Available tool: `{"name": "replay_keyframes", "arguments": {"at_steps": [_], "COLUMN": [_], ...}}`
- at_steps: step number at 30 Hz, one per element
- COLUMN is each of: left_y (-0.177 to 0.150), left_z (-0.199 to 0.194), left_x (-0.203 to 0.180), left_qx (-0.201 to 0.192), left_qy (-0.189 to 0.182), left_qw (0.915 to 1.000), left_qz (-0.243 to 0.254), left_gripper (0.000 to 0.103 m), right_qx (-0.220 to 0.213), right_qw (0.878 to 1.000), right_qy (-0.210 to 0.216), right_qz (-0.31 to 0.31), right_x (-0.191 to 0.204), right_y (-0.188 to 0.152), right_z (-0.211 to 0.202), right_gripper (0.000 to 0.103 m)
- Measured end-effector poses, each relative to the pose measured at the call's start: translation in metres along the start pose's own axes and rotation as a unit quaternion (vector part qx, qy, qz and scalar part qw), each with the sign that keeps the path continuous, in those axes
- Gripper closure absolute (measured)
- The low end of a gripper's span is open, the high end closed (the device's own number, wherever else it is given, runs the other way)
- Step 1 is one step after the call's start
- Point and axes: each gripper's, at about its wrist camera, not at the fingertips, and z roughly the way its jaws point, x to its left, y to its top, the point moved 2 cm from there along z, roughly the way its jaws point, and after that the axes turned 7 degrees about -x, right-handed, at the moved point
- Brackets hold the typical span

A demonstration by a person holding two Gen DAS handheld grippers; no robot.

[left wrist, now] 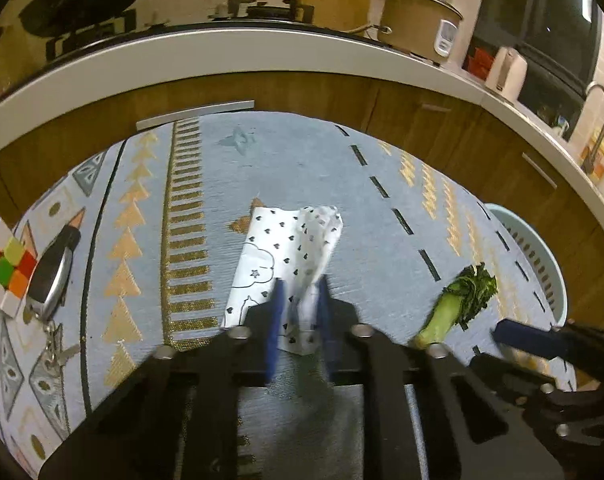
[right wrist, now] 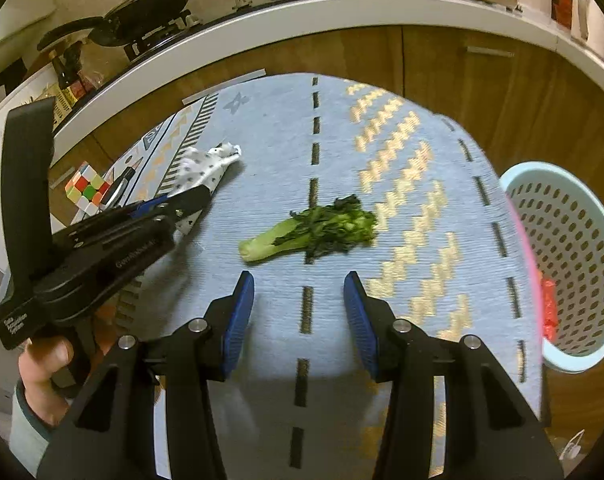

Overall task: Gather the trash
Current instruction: 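Grasp the heart-print napkin with left tool while right tool grasps the bok choy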

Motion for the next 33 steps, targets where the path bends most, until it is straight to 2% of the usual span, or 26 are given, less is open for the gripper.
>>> {"name": "replay_keyframes", "arguments": {"at_steps": [8,11,14,19,20,23,24,27,33], "left_y": [0.001,0.001,0.001,0.001,0.001,0.000,0.000,0.000,0.001], "left_z": [-0.014,-0.019,-0.021,-0.025,-0.025,-0.026,-0.026,-0.027,-0.030], "left_x": [0.013,0.017,0.021,0.024,0.024,0.024,0.024,0.023,0.011], "left_qx": [-0.041,-0.053,-0.058,-0.066,-0.066,-0.068,-0.068,-0.070,-0.079], "left_qy": [-0.007,-0.010,-0.015,-0.019,-0.021,-0.021,-0.019,-0.013,0.009], "left_qw": [0.9983,0.9972,0.9963,0.9953,0.9953,0.9952,0.9952,0.9954,0.9962], "left_qz": [-0.042,-0.052,-0.061,-0.067,-0.067,-0.068,-0.067,-0.064,-0.035], "left_gripper": [0.096,0.096,0.096,0.096,0.096,0.096,0.096,0.096,0.097], "right_qx": [-0.002,-0.006,-0.006,-0.023,-0.027,-0.033,-0.035,-0.040,-0.056], "right_qw": [1.000,0.999,0.999,0.995,0.994,0.990,0.990,0.992,0.993], "right_qy": [0.001,-0.009,-0.027,-0.089,-0.102,-0.134,-0.136,-0.117,-0.105], "right_qz": [0.029,0.041,0.047,0.024,0.015,-0.001,0.002,0.015,0.016], "right_x": [0.003,0.008,0.014,0.029,0.032,0.034,0.032,0.023,0.011], "right_y": [0.011,0.018,0.024,0.026,0.024,0.022,0.022,0.021,0.019], "right_z": [0.017,0.024,0.031,0.041,0.042,0.041,0.040,0.034,0.014], "right_gripper": [0.059,0.051,0.042,0.042,0.044,0.064,0.073,0.086,0.087]}}
